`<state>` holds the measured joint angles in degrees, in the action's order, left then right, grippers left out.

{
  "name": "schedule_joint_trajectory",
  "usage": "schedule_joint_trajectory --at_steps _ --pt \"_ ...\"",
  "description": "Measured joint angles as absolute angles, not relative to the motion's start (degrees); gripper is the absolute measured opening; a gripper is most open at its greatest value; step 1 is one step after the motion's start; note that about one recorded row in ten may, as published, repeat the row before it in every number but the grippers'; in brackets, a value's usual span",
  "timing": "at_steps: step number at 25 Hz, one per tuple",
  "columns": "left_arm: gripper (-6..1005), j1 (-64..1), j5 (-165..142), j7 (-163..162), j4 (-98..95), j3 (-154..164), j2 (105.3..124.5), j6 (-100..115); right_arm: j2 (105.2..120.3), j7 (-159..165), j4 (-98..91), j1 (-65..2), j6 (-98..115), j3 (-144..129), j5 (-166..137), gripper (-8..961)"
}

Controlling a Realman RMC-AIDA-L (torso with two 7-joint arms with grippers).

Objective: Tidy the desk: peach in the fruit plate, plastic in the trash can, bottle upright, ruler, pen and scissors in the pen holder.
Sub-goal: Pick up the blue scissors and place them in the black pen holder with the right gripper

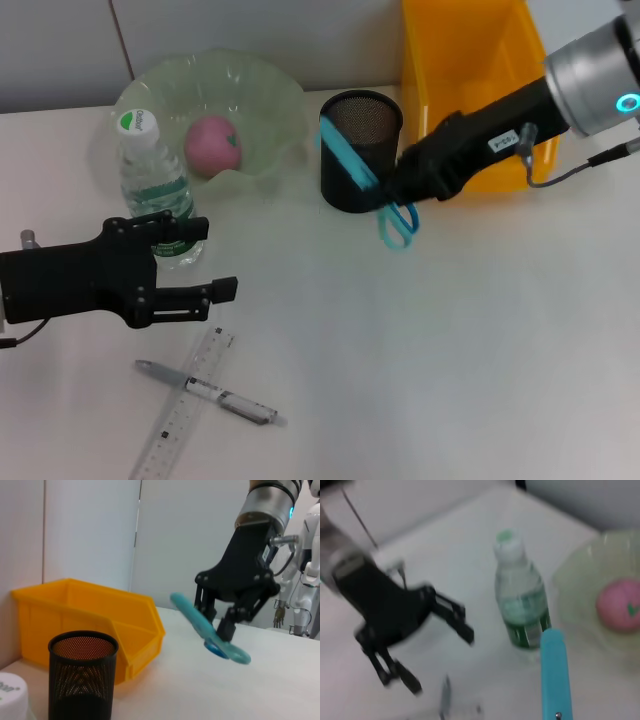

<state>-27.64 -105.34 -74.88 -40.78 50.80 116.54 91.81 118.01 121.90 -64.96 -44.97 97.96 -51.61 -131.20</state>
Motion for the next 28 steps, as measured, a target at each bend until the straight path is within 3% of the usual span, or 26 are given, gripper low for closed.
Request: schedule_joint_trajectory --at_steps 10,16,28 --pt "860 -28.2 -105.1 -74.3 -40.9 49.9 116.84 92.0 117.2 112.2 -56.1 -40.7 94.1 -43.6 -114.3 238" --pt "859 -28.3 -105.1 -74.3 -41.2 49.9 117.13 92.2 118.79 101.0 -56.1 -38.0 82.5 -44.1 -113.3 239" --pt "859 -28.4 -103.3 -73.6 -41.7 49.3 117.99 92.0 119.2 78.8 -62.9 -37.6 74.6 -45.9 -111.7 239"
